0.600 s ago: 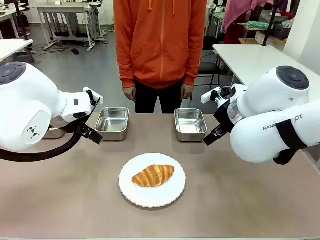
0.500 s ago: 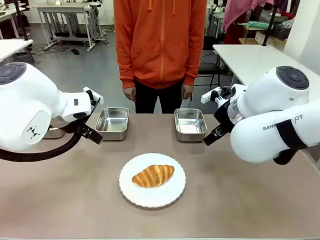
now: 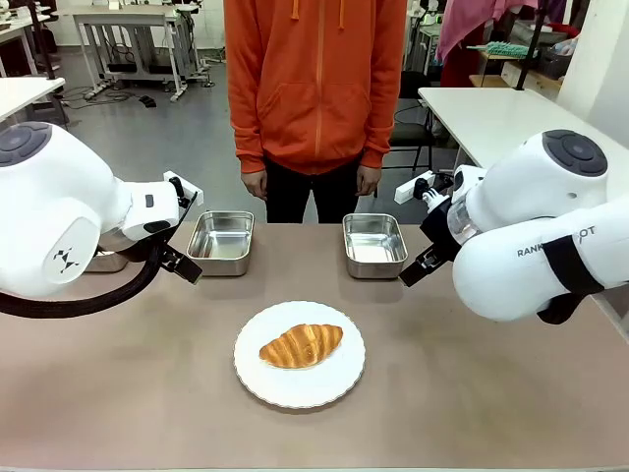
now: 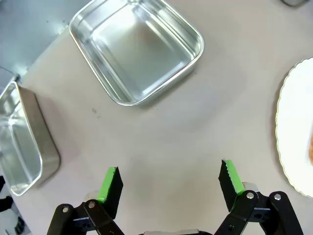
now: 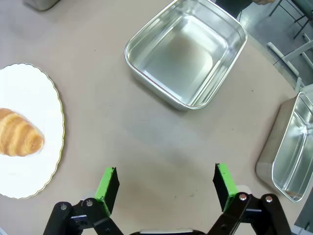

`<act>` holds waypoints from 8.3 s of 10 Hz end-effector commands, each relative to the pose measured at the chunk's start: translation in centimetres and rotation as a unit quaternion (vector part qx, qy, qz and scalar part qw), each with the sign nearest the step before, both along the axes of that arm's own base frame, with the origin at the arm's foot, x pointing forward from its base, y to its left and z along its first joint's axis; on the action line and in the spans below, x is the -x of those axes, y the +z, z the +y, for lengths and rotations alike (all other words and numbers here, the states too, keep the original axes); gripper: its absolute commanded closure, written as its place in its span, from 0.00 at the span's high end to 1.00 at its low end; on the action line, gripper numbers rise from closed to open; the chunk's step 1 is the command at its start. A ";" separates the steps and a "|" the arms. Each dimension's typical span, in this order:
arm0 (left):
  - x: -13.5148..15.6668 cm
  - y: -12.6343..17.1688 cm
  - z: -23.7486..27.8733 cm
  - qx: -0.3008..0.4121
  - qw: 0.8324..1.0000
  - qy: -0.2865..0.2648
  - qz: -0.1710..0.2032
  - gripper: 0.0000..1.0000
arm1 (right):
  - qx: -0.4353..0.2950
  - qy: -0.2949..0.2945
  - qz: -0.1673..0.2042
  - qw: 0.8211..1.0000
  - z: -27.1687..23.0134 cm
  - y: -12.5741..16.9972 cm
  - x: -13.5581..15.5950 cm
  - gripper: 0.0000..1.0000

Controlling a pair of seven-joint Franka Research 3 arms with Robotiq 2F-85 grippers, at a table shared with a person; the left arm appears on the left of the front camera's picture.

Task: Place the bread in the container.
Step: Place the Butter Roll into the Airtight Container indicated by the human.

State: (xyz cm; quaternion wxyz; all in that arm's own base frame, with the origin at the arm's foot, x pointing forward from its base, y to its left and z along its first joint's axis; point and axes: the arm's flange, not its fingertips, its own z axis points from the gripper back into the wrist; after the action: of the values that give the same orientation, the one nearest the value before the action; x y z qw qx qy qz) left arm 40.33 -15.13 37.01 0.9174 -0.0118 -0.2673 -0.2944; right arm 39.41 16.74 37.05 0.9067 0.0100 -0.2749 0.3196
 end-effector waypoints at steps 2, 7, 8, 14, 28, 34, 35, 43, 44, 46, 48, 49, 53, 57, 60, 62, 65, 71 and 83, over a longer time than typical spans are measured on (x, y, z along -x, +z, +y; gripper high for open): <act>0.0 0.0 0.0 0.000 1.000 0.000 0.000 1.00 | -0.001 -0.001 0.000 1.000 0.0 0.0 0.0 1.00; -0.4 1.7 0.8 0.018 1.000 -0.004 0.005 1.00 | -0.011 0.004 0.003 1.000 -0.5 1.9 -0.7 1.00; -0.8 3.9 1.9 0.030 0.999 -0.001 0.011 1.00 | -0.018 -0.002 0.007 1.000 -1.3 4.2 -1.5 1.00; -4.8 11.7 14.5 0.128 0.973 -0.179 0.063 1.00 | -0.105 0.083 0.003 0.991 -16.8 15.0 -2.8 1.00; -2.4 13.6 29.5 0.222 0.936 -0.254 -0.098 1.00 | -0.197 0.137 -0.058 0.969 -30.4 15.9 -4.3 1.00; -1.7 15.7 34.6 0.249 0.922 -0.260 -0.144 1.00 | -0.232 0.123 -0.066 0.963 -35.0 16.8 -4.6 1.00; -1.7 15.7 34.6 0.251 0.923 -0.256 -0.142 1.00 | -0.236 0.122 -0.067 0.962 -35.3 16.9 -4.5 1.00; -1.8 16.0 33.7 0.235 0.931 -0.248 -0.127 1.00 | -0.238 0.105 -0.056 0.964 -35.7 16.9 -3.9 1.00; -1.8 16.0 33.7 0.235 0.931 -0.248 -0.127 1.00 | -0.238 0.105 -0.056 0.964 -35.7 16.9 -3.9 1.00; -1.8 16.0 33.7 0.235 0.931 -0.248 -0.127 1.00 | -0.238 0.105 -0.056 0.964 -35.7 16.9 -3.9 1.00; -1.8 16.0 33.7 0.235 0.931 -0.248 -0.127 1.00 | -0.238 0.105 -0.056 0.964 -35.7 16.9 -3.9 1.00; -1.8 16.0 33.7 0.235 0.931 -0.248 -0.127 1.00 | -0.238 0.105 -0.056 0.964 -35.7 16.9 -3.9 1.00; -1.8 16.0 33.7 0.235 0.931 -0.248 -0.127 1.00 | -0.238 0.105 -0.056 0.964 -35.7 16.9 -3.9 1.00; -1.8 16.0 33.7 0.235 0.931 -0.248 -0.127 1.00 | -0.238 0.105 -0.056 0.964 -35.7 16.9 -3.9 1.00; -1.8 16.0 33.7 0.235 0.931 -0.248 -0.127 1.00 | -0.238 0.105 -0.056 0.964 -35.7 16.9 -3.9 1.00; -1.8 16.0 33.7 0.235 0.931 -0.248 -0.127 1.00 | -0.238 0.105 -0.056 0.964 -35.7 16.9 -3.9 1.00; -1.8 16.0 33.7 0.235 0.931 -0.248 -0.127 1.00 | -0.238 0.105 -0.056 0.964 -35.7 16.9 -3.9 1.00; -1.8 16.0 33.7 0.235 0.931 -0.248 -0.127 1.00 | -0.238 0.105 -0.056 0.964 -35.7 16.9 -3.9 1.00; -1.8 16.0 33.7 0.235 0.931 -0.248 -0.127 1.00 | -0.238 0.105 -0.056 0.964 -35.7 16.9 -3.9 1.00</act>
State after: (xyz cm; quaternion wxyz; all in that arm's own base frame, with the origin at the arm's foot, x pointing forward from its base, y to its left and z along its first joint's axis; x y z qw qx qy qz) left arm 42.18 18.36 52.85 0.7512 -0.2527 -0.4265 -0.4358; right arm 43.30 -18.97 53.82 0.8259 0.2336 -0.3871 0.3368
